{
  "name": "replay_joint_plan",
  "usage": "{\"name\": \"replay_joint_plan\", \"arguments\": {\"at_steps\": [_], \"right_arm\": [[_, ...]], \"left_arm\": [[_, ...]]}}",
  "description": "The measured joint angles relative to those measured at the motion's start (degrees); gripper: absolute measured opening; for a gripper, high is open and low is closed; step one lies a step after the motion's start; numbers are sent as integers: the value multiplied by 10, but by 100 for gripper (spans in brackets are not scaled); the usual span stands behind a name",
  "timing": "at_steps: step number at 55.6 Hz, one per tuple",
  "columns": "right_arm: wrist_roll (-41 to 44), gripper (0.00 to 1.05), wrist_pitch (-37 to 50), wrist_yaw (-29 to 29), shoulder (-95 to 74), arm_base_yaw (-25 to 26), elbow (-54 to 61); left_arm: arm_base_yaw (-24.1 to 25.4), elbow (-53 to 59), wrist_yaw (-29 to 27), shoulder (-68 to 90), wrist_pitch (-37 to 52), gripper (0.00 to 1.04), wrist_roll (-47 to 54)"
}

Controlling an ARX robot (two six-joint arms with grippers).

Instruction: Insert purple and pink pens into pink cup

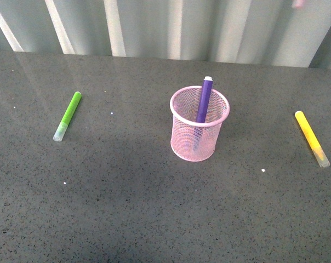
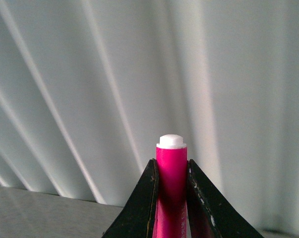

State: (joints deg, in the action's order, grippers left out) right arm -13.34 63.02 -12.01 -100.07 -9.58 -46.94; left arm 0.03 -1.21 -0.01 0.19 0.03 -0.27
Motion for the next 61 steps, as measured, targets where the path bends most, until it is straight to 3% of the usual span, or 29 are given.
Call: {"name": "replay_joint_plan", "arguments": {"at_steps": [7, 19, 61], "right_arm": [[19, 11, 66, -68, 4, -40, 31], [22, 11, 86, -108, -35, -82, 35], [35, 11, 93, -117, -212, -107, -15]], "left_arm": [[0, 0, 0, 0, 0, 98, 0], [0, 0, 0, 0, 0, 98, 0], [0, 0, 0, 0, 0, 98, 0]]}}
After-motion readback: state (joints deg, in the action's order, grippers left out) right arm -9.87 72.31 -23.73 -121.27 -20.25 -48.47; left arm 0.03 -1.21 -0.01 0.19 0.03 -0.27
